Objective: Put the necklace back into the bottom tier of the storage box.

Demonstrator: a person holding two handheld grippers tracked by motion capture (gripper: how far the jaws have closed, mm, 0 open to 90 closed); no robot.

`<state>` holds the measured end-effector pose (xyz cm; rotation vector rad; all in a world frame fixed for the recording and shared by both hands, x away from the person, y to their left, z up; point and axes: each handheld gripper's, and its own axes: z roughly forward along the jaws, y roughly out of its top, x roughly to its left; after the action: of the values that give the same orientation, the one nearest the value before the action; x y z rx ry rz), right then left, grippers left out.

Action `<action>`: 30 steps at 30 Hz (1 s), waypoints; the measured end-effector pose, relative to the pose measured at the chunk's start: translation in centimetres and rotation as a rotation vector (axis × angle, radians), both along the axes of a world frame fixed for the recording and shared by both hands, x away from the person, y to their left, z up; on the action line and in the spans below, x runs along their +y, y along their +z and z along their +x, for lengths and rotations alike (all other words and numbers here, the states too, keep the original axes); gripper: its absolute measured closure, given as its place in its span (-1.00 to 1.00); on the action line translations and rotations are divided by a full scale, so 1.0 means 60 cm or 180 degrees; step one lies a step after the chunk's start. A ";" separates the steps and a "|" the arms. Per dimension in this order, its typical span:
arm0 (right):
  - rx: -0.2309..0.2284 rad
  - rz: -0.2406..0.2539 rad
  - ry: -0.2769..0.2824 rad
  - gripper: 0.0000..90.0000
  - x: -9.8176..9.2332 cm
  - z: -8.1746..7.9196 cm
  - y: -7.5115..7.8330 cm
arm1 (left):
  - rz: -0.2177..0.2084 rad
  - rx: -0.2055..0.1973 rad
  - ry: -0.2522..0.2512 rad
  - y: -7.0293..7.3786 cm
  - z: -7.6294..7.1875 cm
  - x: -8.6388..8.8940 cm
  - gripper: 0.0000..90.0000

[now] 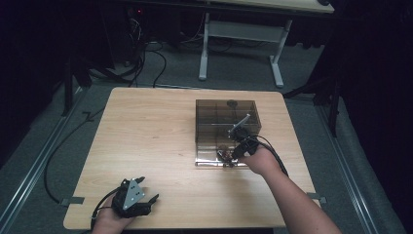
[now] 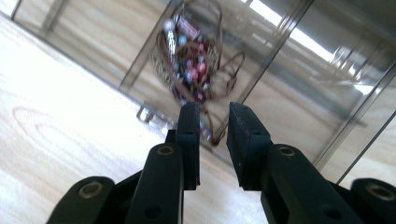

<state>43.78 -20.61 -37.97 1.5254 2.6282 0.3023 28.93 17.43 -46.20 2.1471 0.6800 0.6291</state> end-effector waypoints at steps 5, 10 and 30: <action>0.0012 0.0047 -0.0012 0.71 -0.012 -0.017 0.001 | -0.0020 0.0001 0.0001 0.000 0.000 0.002 -0.48; 0.0035 0.0072 -0.0038 0.72 -0.027 -0.034 0.003 | -0.0033 0.0009 0.0019 0.000 0.001 0.002 -0.48; 0.0071 0.0122 -0.0291 0.62 -0.107 -0.097 -0.021 | -0.0043 -0.0013 0.0037 0.000 0.000 0.003 -0.48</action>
<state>37.98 -27.05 -39.25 1.6644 2.5740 0.3323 28.91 17.60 -46.17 2.1304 0.6931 0.6332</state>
